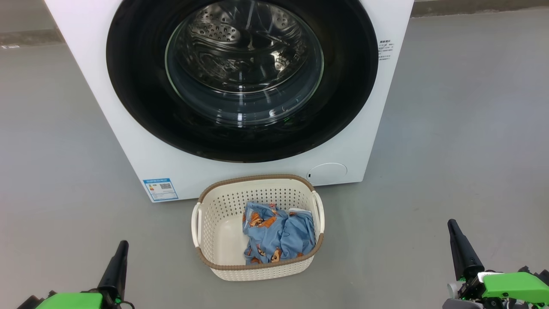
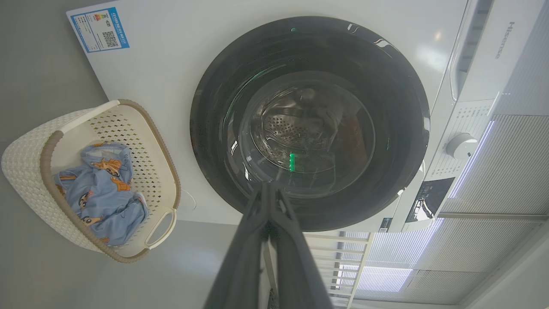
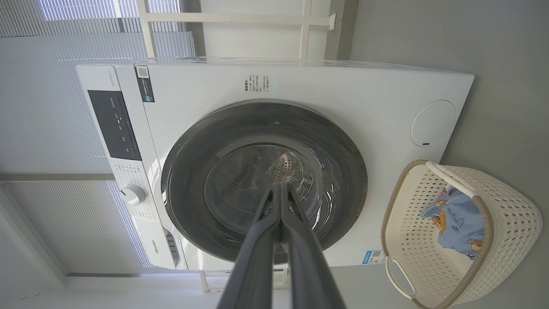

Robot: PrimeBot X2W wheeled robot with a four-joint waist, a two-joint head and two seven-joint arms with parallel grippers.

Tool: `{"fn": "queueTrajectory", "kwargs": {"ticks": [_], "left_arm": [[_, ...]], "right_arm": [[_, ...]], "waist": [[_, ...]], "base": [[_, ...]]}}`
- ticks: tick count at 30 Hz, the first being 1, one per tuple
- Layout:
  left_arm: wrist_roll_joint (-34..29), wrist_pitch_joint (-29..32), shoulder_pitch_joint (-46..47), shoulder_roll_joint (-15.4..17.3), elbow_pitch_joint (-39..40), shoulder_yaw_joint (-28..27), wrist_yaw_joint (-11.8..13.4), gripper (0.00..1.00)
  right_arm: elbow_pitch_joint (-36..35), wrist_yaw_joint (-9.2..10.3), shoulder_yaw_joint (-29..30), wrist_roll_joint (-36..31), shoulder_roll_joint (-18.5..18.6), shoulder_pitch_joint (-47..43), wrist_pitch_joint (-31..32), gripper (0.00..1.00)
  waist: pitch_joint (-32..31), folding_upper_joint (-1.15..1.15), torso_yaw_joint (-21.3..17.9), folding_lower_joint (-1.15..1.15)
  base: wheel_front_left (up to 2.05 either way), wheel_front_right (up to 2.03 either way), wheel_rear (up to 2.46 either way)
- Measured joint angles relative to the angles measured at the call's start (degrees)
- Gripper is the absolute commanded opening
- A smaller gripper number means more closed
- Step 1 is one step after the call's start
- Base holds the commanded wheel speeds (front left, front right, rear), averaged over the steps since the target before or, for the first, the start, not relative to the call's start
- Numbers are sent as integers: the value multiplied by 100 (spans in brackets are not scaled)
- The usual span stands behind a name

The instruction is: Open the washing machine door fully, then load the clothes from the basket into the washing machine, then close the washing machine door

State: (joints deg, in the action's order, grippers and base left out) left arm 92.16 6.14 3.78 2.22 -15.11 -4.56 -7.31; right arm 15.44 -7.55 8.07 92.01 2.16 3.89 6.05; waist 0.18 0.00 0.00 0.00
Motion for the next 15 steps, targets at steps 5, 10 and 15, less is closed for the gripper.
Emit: {"fn": "queueTrajectory", "kwargs": {"ticks": [5, 10, 15], "left_arm": [[0, -2, -23, -9, -46, 11, 0, 100], [0, -3, -291, -143, -345, 48, 7, 100], [-21, -27, -316, -138, -335, 63, 8, 100]], "right_arm": [[48, 0, 2, 0, -12, -19, -8, 100], [368, 0, 1, 0, -69, -266, -9, 100], [365, 0, -30, -22, -59, -267, -69, 100]], "waist": [[0, 0, 0, 0], [5, 0, 0, 0], [-3, 0, -3, 3]], "base": [[0, 0, 0], [0, 0, 0], [0, 0, 0]]}}
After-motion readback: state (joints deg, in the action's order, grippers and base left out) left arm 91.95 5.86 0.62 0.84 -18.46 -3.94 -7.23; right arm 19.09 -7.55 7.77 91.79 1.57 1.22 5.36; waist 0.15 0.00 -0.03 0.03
